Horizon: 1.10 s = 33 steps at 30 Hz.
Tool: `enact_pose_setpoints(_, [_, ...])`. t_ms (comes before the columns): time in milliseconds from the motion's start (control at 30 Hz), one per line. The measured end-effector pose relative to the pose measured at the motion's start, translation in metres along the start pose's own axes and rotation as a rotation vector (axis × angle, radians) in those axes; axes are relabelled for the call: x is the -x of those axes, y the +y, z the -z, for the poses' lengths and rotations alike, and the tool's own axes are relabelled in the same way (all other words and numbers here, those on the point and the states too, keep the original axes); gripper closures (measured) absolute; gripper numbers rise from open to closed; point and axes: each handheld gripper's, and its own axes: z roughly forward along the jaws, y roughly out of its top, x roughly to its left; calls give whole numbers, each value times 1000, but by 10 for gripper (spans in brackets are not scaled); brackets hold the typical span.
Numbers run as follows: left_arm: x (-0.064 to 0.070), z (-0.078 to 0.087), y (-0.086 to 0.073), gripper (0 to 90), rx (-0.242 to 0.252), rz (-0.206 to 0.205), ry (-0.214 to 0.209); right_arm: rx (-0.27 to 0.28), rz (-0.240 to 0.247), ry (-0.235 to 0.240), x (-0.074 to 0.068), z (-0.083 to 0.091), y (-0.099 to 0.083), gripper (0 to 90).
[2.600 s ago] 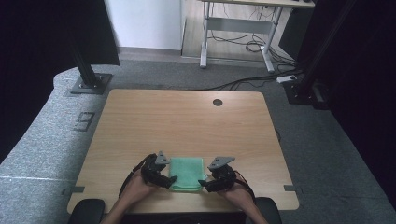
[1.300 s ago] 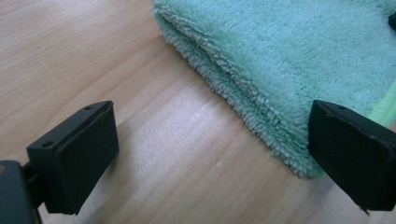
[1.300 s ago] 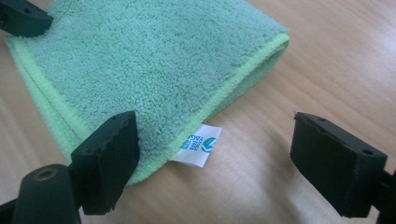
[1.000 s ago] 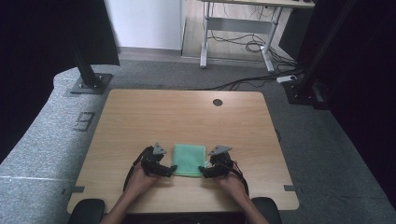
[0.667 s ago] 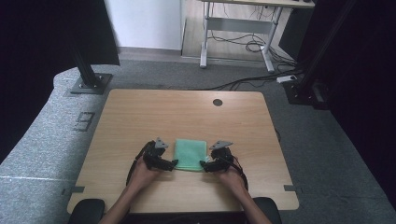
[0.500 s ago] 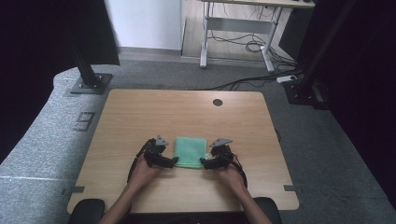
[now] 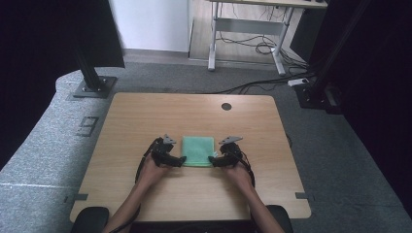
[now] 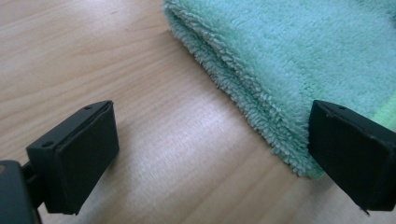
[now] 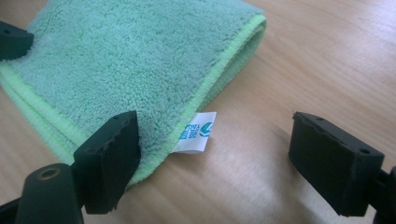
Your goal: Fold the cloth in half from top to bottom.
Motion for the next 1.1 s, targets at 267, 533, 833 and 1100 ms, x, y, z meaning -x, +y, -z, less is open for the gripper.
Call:
enact_pose_setpoints(267, [-6, -5, 6, 32, 0, 10, 9, 3, -14, -10, 7, -7, 7, 165])
enact_pose_setpoints(533, [-7, -4, 5, 44, 11, 8, -9, 12, -21, 12, 8, -6, 7, 182])
enact_pose_setpoints(833, [-1, 13, 9, 44, 36, -39, -33, 5, -4, 29, 4, 2, 12, 140])
enact_pose_setpoints(1100, [5, 37, 11, 19, 47, -81, -47, 15, 36, 36, -6, 19, 19, 113])
